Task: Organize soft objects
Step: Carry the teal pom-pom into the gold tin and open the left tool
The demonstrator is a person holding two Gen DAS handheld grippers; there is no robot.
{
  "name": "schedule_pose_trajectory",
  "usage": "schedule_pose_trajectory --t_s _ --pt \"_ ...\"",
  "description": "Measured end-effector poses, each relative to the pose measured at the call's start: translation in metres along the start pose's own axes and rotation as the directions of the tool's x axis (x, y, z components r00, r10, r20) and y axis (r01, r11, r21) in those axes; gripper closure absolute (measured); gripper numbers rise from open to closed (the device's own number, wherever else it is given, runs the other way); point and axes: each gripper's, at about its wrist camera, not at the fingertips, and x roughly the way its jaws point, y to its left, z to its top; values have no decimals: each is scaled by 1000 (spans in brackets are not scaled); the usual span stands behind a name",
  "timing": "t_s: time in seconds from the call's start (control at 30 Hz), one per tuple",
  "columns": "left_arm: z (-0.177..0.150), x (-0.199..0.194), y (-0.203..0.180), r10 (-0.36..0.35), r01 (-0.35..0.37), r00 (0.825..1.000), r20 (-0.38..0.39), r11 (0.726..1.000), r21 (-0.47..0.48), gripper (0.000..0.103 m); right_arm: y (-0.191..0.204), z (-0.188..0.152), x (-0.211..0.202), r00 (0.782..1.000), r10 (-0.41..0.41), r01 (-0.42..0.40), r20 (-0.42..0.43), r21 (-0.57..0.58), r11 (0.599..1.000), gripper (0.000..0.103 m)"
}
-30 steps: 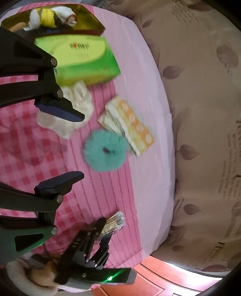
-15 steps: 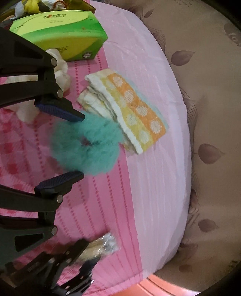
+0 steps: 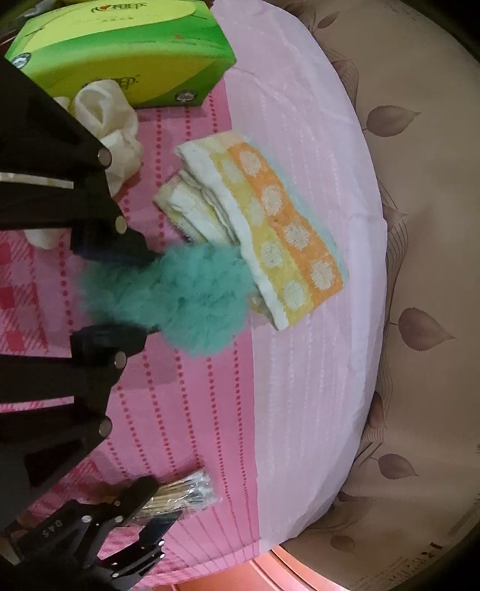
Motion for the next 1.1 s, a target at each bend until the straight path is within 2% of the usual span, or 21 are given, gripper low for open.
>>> schedule_pose_trajectory --t_s 0.23,0.5,0.9,1.1 --pt "-10 -6 -1 -13 13 1000 4 1000 -2 79 1 1 1 1000 0 0 0 0 1000 57" --pt "-20 -32 -5 -26 26 999 37 1000 7 79 0 1 0 1000 -2 2 -1 -1 1000 57" --pt "-26 -67 -4 -13 13 997 78 1000 1 79 0 1 1 1000 -3 3 -1 -3 1000 57" --pt "-31 -87 12 12 -9 994 107 1000 -27 79 0 1 1 1000 -4 4 -2 -4 1000 57"
